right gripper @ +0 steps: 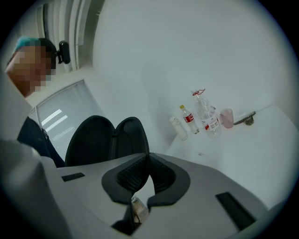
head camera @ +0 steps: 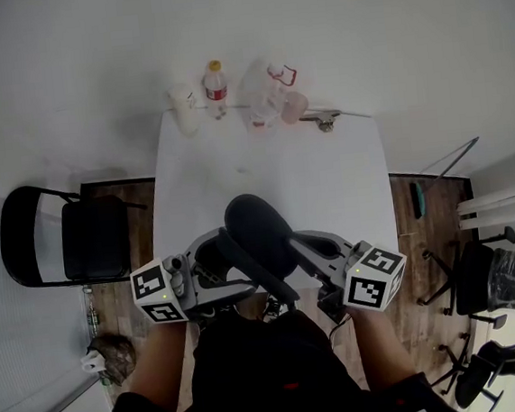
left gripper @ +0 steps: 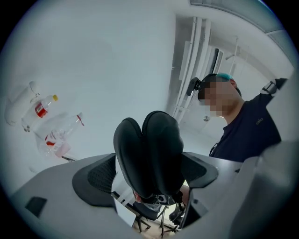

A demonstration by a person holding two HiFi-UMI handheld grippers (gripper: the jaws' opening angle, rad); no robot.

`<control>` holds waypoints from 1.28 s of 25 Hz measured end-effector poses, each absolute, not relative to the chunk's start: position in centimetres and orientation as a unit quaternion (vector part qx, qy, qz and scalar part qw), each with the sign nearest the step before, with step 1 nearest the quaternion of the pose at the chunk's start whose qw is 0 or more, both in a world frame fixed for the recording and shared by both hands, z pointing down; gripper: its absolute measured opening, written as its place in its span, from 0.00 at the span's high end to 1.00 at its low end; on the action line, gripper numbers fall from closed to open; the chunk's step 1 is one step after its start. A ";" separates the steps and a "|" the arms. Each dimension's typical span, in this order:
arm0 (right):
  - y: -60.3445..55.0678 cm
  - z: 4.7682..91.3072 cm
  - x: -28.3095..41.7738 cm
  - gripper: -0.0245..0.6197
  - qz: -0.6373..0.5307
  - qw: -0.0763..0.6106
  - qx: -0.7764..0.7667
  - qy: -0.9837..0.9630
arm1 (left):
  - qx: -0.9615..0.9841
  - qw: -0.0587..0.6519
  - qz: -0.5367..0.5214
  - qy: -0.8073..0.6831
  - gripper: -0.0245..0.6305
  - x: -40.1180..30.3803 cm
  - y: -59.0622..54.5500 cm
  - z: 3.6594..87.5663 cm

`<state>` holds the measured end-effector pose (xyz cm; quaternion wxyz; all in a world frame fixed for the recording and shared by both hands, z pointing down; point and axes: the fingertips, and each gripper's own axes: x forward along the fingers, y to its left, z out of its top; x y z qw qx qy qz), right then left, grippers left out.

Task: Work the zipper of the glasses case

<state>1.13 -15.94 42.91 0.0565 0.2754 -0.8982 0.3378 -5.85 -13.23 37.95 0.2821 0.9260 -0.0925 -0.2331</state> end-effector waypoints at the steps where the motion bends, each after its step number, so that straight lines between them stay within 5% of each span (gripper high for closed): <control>1: -15.7 42.8 0.9 0.91 0.315 0.076 0.280 -0.904 | 0.924 0.285 -0.237 -0.090 0.32 -5.7 -13.2 37.9; 6: -14.7 42.0 0.0 0.91 0.217 0.146 0.293 -0.920 | 0.898 0.318 -0.292 -0.085 0.32 -6.4 -13.5 37.4; 14: -13.3 41.7 -0.9 0.91 0.214 0.150 0.268 -0.927 | 0.865 0.358 -0.346 -0.064 0.32 -7.8 -13.6 37.5; 32: -10.8 38.7 0.4 0.76 0.420 -0.075 0.085 -0.901 | 0.846 0.365 -0.388 -0.016 0.52 -9.0 -12.4 36.5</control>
